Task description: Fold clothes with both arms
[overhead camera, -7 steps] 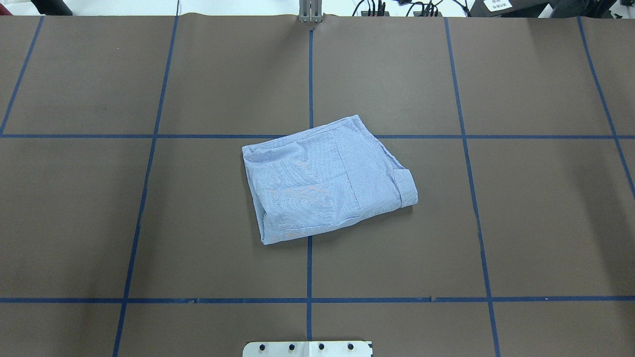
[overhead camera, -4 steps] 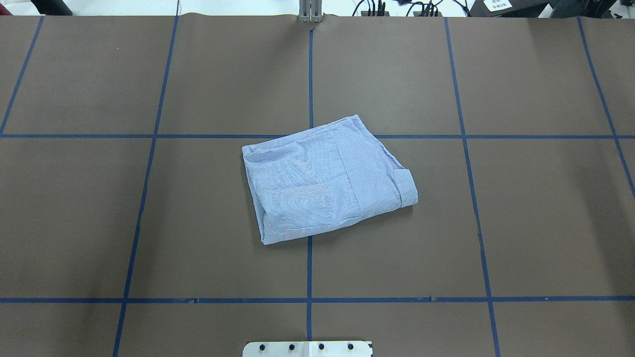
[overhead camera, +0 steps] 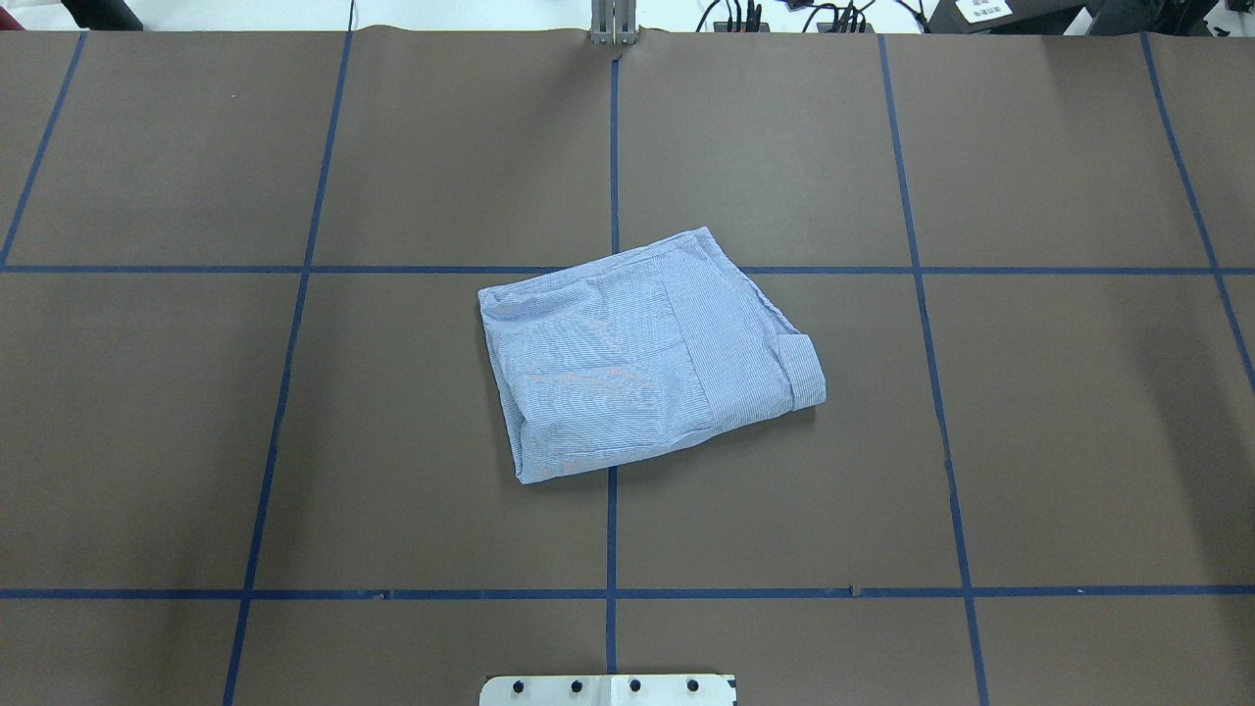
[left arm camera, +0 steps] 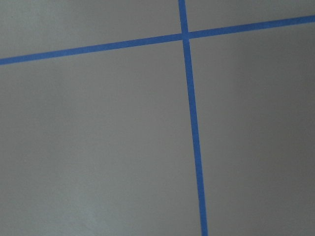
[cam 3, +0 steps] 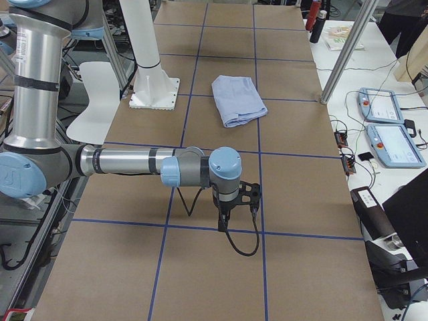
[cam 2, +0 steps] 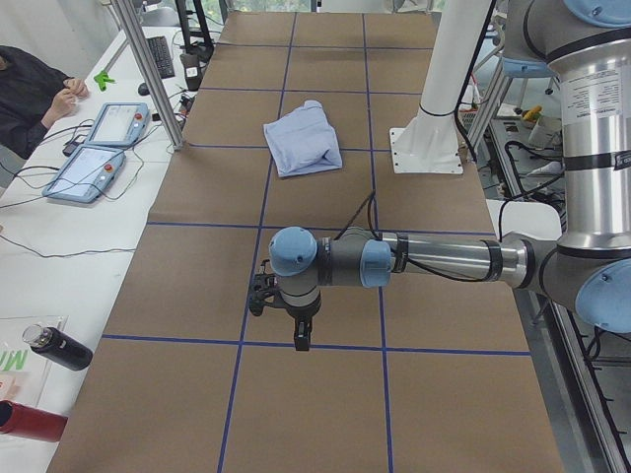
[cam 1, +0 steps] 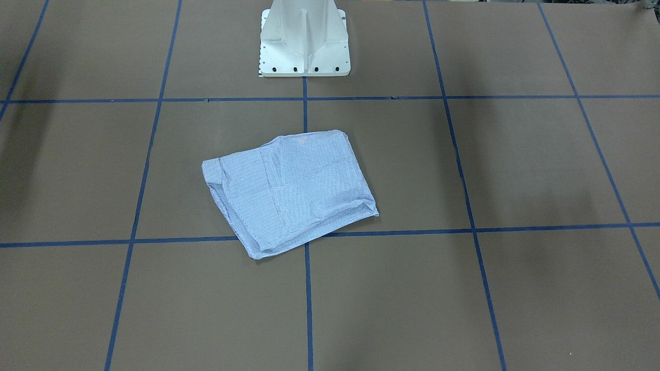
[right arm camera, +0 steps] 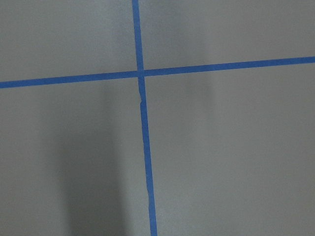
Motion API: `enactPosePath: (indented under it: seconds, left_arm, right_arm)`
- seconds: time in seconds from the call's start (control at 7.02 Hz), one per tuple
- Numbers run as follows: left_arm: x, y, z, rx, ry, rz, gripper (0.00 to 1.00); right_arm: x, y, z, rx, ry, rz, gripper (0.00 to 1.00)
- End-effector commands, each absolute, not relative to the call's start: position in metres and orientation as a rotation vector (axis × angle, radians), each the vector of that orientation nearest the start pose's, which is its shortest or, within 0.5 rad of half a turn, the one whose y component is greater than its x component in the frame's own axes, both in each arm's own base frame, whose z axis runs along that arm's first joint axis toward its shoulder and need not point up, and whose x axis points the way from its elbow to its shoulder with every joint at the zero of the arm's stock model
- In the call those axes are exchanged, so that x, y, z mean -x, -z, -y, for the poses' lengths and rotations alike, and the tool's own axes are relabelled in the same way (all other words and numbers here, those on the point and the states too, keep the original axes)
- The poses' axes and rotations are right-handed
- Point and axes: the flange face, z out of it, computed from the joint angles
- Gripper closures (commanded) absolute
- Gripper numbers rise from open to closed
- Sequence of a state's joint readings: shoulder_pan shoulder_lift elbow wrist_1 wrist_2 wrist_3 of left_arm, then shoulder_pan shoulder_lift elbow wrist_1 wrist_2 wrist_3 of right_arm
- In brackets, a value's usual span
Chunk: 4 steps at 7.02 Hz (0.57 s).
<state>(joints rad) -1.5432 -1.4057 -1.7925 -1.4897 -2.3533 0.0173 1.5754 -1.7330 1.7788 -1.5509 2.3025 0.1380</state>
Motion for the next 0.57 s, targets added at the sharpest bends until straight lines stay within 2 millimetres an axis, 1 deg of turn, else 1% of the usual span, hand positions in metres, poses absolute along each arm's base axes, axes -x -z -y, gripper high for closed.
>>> enactPosePath:
  seconds: [0.0, 0.43]
  left_arm:
    - [0.0511, -0.633, 0.4208, 0.033, -0.025, -0.788, 0.01]
    - [0.0511, -0.6321, 0.4202, 0.031, -0.026, -0.788, 0.01]
  right_arm:
    - [-0.0687, -0.6314, 0.4269, -0.013, -0.113, 0.734, 0.0]
    - [-0.0687, -0.6288, 0.4277, -0.016, -0.111, 0.734, 0.0]
